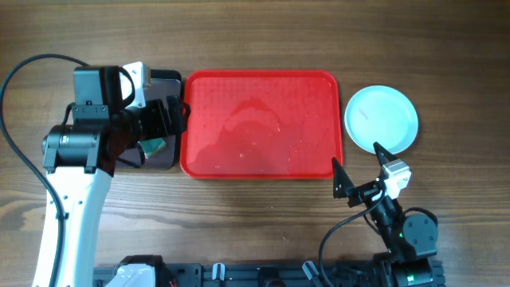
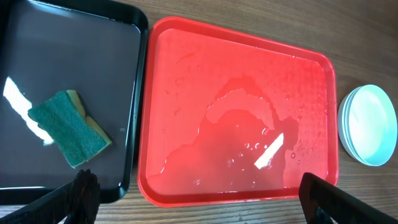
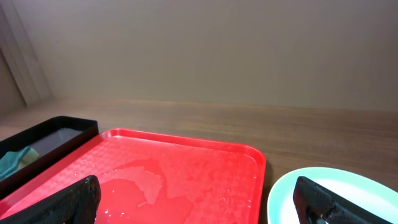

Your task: Clean dirty plates on tray and stack at the side

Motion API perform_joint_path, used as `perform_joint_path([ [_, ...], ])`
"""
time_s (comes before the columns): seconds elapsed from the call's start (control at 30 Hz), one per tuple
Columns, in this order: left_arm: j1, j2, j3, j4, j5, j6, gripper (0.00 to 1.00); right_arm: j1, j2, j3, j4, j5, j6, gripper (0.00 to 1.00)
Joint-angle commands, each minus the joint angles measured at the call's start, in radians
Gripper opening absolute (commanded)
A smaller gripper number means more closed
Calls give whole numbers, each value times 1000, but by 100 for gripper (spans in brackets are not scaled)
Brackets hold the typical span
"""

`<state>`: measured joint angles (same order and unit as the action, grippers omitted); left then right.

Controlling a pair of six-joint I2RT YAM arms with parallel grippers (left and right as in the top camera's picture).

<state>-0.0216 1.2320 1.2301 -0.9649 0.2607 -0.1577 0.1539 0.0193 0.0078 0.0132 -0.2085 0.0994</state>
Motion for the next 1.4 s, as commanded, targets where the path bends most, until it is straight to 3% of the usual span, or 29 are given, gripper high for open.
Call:
perform_joint_path([
  [0.0,-4,-3,8,2,16,20,100,4,-16,-3,2,5,-18,100],
  [0.23,-13,-20,6,3,8,20,100,4,-16,-3,2,5,-18,100],
  [0.53,-20,-342,-110,39,-29,24,100,4,-16,-3,2,5,-18,100],
  [0.97,-21,-951,-745,623,-45,23,100,4,-16,-3,2,5,-18,100],
  [1.13,-20,-1075,-935,808,-45,23,100,4,-16,-3,2,5,-18,99],
  [1.37,-20,-1200,-1108,941,-50,24,100,4,-16,-3,2,5,-18,99],
])
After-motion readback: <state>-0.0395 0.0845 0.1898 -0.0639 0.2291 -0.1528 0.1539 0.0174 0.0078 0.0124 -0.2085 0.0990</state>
